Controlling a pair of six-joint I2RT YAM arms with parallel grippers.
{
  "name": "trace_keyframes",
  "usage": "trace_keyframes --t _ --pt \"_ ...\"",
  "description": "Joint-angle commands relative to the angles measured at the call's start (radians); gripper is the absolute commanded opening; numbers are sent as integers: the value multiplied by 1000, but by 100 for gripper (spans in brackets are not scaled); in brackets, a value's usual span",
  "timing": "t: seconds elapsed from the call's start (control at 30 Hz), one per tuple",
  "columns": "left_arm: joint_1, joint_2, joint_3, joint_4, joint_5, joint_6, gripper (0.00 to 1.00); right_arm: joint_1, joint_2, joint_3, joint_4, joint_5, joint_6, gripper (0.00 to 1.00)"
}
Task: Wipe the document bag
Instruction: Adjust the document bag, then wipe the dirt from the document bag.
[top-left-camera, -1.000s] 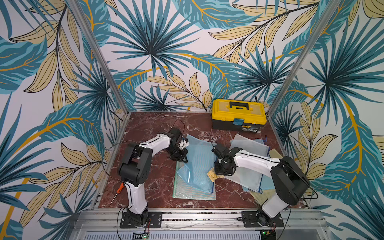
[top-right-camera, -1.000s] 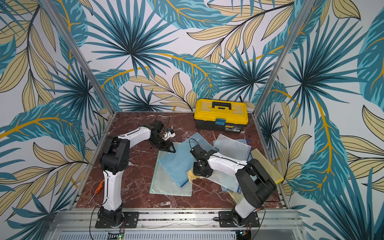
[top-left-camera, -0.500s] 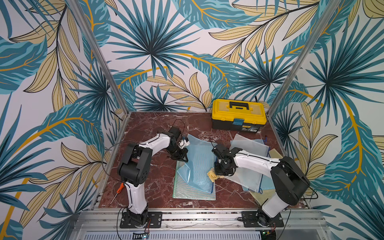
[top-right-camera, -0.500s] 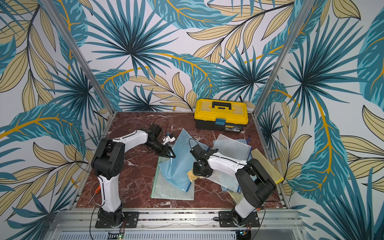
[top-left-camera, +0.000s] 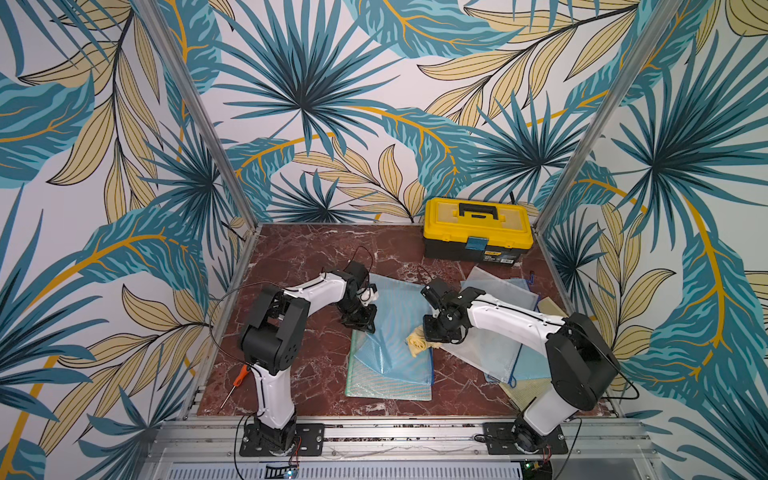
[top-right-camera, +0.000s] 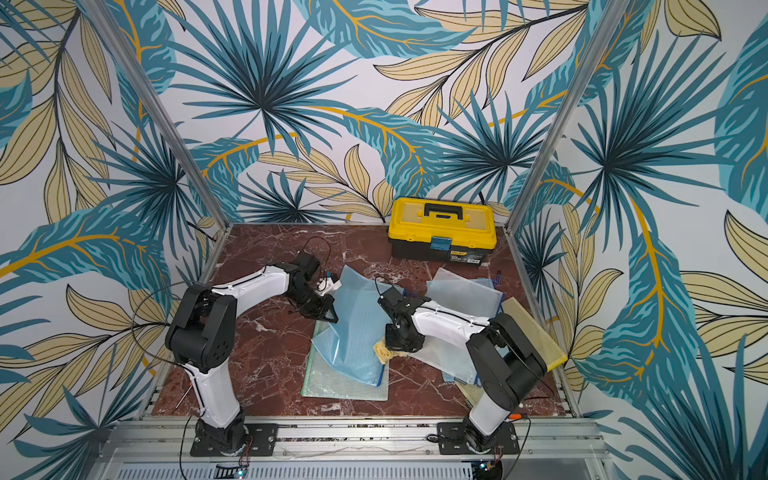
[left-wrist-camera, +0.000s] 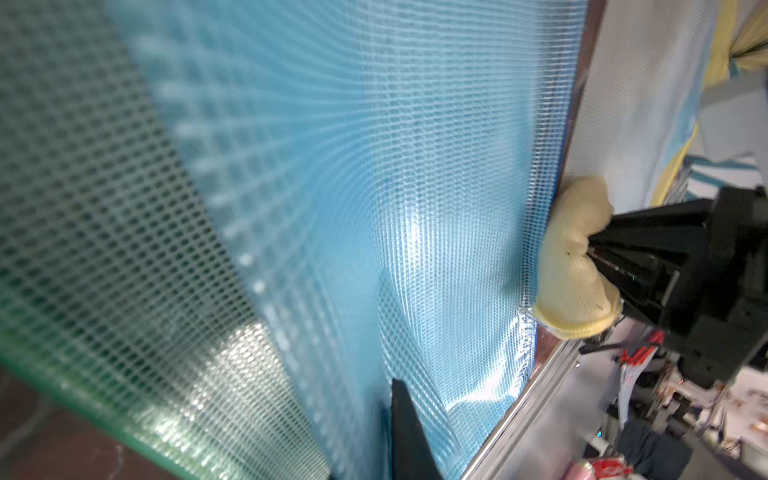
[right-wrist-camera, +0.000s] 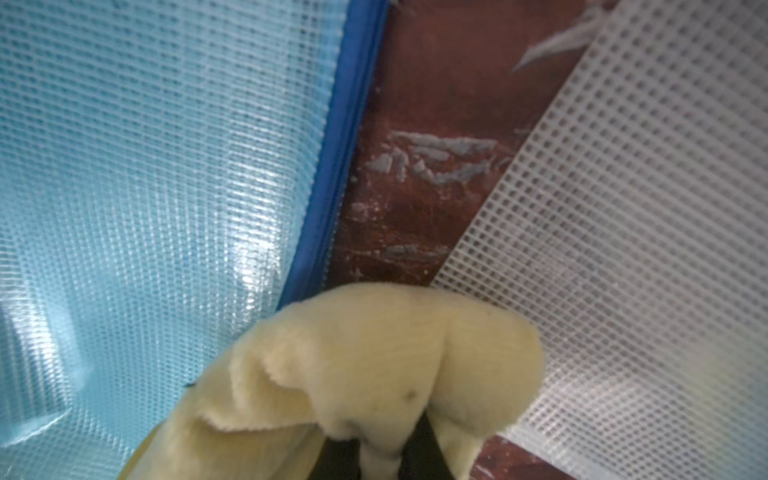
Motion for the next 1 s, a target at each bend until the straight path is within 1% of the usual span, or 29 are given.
trace_keyframes --t 0.0,0.07,0.13,0.17,0.2,0.23,0.27,0.3,0.37,0.43,0.47,0.57,0.6,0.63,0.7,0.8,0.9,0.97 --pt "-22 -18 -37 1 -98 -67 6 1 -15 47 -53 7 -37 0" --pt "-46 -23 -54 13 -135 -101 7 3 -27 77 -33 -31 -32 0" --pt "-72 -20 -61 31 -142 -132 9 10 -10 108 5 -97 -17 0" --pt "-86 -20 -63 38 -147 -144 14 19 9 130 7 -112 -11 0" --pt "-100 -20 -64 45 -159 -162 22 33 34 159 3 -119 -6 0" --pt "-110 -22 -65 51 -159 -176 25 48 54 186 0 -116 -8 0" --pt "-119 -28 -68 60 -159 -190 30 63 81 217 -15 -97 -7 0" --pt "-128 -36 -73 71 -155 -202 38 76 108 246 -35 -75 -6 0" --pt "-136 -63 -87 91 -146 -217 47 80 148 272 -48 -58 -4 0" --pt "-137 -93 -110 109 -144 -220 48 80 177 270 -45 -29 -1 0" --pt "-136 -109 -123 114 -141 -217 47 76 191 270 -49 -24 -2 0" --pt "-137 -143 -165 146 -106 -214 36 75 214 248 -32 -36 -5 0" --pt "-137 -151 -180 153 -105 -219 30 75 221 241 -22 -43 -6 0" --pt "-137 -159 -193 159 -107 -226 26 74 229 236 -17 -45 -8 0" --pt "-137 -183 -230 182 -112 -241 18 73 250 236 -31 -20 -9 0" --pt "-136 -215 -286 215 -121 -253 1 55 257 218 -41 23 -10 0" --pt "-137 -231 -328 245 -106 -268 0 -10 243 191 -57 52 -12 0" --pt "-138 -233 -351 264 -125 -292 0 -51 230 190 -82 95 -13 0"
